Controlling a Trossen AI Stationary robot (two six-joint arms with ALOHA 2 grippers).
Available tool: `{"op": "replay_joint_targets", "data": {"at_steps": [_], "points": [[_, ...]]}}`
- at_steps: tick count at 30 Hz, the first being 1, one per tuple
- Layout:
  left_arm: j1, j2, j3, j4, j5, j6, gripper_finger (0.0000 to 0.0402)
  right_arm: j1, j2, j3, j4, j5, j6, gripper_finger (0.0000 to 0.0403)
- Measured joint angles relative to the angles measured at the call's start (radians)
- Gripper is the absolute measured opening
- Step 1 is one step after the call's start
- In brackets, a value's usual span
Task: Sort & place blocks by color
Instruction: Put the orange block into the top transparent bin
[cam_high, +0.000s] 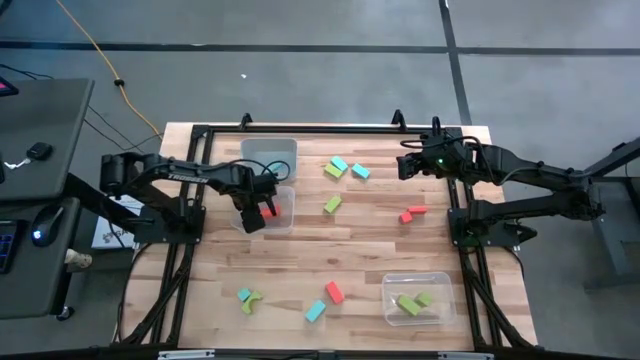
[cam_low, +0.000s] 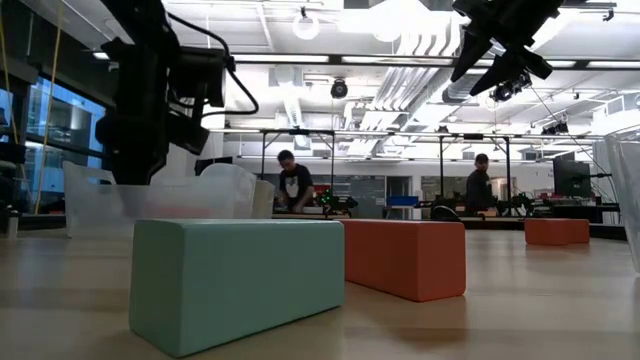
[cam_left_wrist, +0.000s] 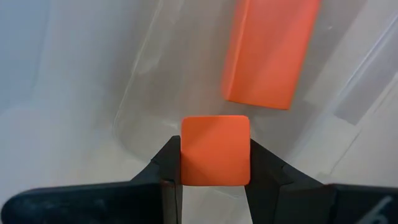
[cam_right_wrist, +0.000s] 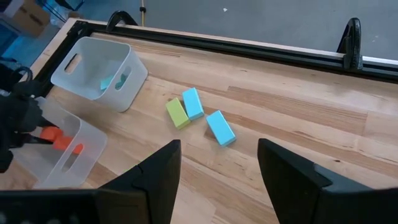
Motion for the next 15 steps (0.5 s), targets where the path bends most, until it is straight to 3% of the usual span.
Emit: {"op": "replay_joint_targets", "data": {"at_steps": [15], "points": [[0.0,0.011,0.0,0.005,-0.004,0.0,0.0148,0.0,0.0,0.0,0.0,0.0,0.023,0.0204]]}}
